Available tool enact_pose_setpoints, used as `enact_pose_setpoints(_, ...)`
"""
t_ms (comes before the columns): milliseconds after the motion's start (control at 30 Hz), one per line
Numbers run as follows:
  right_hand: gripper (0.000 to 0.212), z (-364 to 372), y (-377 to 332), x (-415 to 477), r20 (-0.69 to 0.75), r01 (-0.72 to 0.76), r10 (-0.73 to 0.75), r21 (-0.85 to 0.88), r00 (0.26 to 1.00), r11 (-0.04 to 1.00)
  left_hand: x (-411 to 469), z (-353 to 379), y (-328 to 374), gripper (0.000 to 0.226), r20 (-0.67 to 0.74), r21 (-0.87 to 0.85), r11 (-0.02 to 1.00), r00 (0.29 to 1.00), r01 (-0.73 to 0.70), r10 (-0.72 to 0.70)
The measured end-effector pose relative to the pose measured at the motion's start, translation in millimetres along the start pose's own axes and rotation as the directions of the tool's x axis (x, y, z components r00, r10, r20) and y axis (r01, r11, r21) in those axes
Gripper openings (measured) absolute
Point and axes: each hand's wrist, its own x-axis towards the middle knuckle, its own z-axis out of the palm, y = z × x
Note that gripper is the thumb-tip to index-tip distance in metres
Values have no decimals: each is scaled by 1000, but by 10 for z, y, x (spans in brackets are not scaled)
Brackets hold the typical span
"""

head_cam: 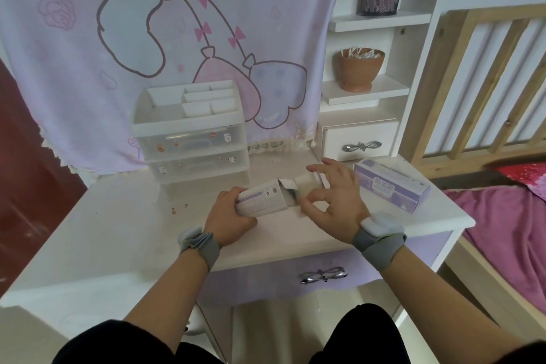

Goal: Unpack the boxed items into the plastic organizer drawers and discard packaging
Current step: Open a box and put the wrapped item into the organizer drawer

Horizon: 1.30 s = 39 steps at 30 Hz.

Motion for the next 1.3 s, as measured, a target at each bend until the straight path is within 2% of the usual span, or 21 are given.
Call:
enact_pose_setpoints(100, 22, 5, -56, 7, -5, 79, -81, -120, 997, 990, -16, -17, -16, 53, 6, -2, 1000, 1000, -2, 2)
enact_pose_setpoints(200, 13, 11, -110, 22, 7, 69, -69, -103, 998, 992, -45, -38, -14, 54, 21, -20, 1000, 1000, 3, -2)
enact_pose_setpoints(267, 17, 21, -120, 28, 4, 69, -69, -89, 998, 994, -61, -53, -5, 57, 23, -33, 999, 1000, 11, -10)
enact_pose_setpoints(333, 26, 29, -122, 32, 2, 79, -79, -114, 997, 990, -70, -65, -6, 58, 22, -49, 999, 1000, 18, -17)
enact_pose_setpoints(467, 60, 17, -105, 44, 65, 54, -42, -193, 997, 980, -96, -74, -15, 57, 35, -59, 998, 999, -3, 5)
enact_pose_setpoints(533, 64, 12, -100, 44, 106, 40, -19, -208, 994, 977, -106, -65, -16, 58, 39, -54, 998, 999, -14, 16)
enact_pose_setpoints(633, 60, -1, -113, 35, 107, 30, -7, -216, 994, 976, -107, -52, -21, 60, 30, -55, 998, 999, -17, 18)
enact_pose_setpoints(733, 55, -34, -148, 8, 32, 54, -47, -317, 998, 947, -102, -37, -24, 59, 24, -46, 999, 1000, -16, 17)
enact_pose_setpoints(867, 27, -55, -246, -9, -26, 135, -165, -459, 986, 878, -91, -4, -17, 57, 3, -30, 999, 1000, -14, 14)
enact_pose_setpoints(933, 17, -32, -291, -7, 86, 119, -94, -376, 992, 919, -89, 5, -20, 56, -12, -29, 1000, 1000, -8, 7)
enact_pose_setpoints(1000, 27, -22, -300, -5, 219, 4, 52, -250, 974, 968, -97, 5, -21, 56, -21, -31, 999, 1000, -5, 5)
enact_pose_setpoints(1033, 29, -20, -290, 7, 234, -31, 72, -172, 970, 985, -105, -6, -26, 57, -22, -29, 1000, 1000, -6, 6)
enact_pose_setpoints(1167, 34, -52, -257, 50, 260, -55, 30, 89, 965, 995, -131, -2, -23, 61, -13, -17, 1000, 1000, -18, 17)
enact_pose_setpoints(1300, 44, -37, -182, 92, 347, -98, 53, 114, 936, 989, -163, -9, -16, 66, -14, 9, 1000, 1000, -17, 17)
